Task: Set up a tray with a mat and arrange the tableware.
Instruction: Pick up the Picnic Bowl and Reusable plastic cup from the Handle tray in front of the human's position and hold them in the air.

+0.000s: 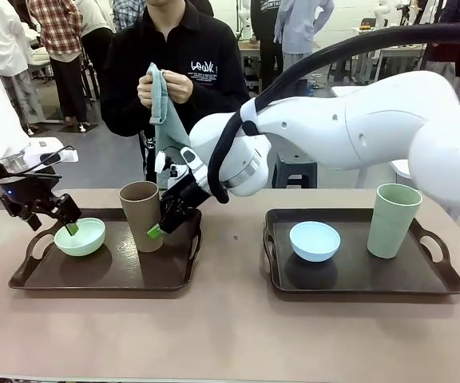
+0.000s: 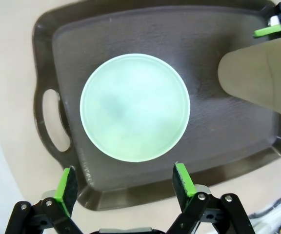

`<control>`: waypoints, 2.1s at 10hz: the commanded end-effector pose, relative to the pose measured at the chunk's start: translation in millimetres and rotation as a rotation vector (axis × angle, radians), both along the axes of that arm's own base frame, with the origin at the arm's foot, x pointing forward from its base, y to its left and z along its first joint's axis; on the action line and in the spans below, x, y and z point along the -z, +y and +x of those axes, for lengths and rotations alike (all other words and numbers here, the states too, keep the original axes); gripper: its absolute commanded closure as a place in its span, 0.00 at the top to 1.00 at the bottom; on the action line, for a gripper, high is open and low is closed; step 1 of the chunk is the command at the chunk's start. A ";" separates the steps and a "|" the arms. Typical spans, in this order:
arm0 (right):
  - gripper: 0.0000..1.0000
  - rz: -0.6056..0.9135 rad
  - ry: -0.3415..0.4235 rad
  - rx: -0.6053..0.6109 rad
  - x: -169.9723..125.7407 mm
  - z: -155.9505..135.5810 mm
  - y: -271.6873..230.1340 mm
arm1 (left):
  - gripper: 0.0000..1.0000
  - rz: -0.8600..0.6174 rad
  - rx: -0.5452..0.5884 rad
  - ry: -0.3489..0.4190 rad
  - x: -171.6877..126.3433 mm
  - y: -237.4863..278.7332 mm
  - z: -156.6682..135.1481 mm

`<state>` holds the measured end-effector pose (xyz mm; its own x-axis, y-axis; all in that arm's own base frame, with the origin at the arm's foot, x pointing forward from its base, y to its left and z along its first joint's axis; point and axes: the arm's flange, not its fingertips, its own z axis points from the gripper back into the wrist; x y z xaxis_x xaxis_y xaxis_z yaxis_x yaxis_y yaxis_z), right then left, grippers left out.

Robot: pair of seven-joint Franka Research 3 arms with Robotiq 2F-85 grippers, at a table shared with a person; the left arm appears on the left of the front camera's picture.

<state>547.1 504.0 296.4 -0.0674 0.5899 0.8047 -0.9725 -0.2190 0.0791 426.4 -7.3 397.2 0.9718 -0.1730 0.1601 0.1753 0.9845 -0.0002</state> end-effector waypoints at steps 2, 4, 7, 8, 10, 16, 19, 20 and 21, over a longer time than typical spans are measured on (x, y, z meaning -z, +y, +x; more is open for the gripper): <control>1.00 -0.018 0.014 -0.001 1.1 16.0 15.8 | 1.00 -0.042 -0.033 0.007 13.1 -2.4 20.2; 1.00 -0.017 0.013 -0.008 4.0 17.0 17.7 | 1.00 -0.046 -0.038 0.032 18.1 -6.7 30.8; 1.00 0.002 0.005 -0.022 4.8 13.7 15.5 | 1.00 -0.071 -0.073 0.055 22.2 -1.7 43.4; 1.00 0.014 -0.008 -0.024 1.8 12.9 14.4 | 1.00 -0.063 -0.091 0.059 24.3 0.3 49.3; 1.00 0.036 -0.033 -0.029 0.0 10.1 12.6 | 1.00 -0.073 -0.101 0.076 29.6 1.7 53.7; 0.38 0.067 -0.072 -0.052 -1.0 7.4 11.1 | 0.00 -0.083 -0.129 0.124 38.0 2.6 54.1; 0.00 0.060 -0.064 -0.051 -1.6 7.3 13.2 | 0.11 -0.081 -0.128 0.113 31.8 5.8 49.7; 0.43 0.057 -0.060 -0.050 -2.0 7.4 13.8 | 0.11 -0.082 -0.123 0.099 27.6 7.1 46.7; 0.78 0.057 -0.057 -0.048 -2.3 7.9 14.3 | 0.11 -0.088 -0.116 0.087 22.1 8.8 43.9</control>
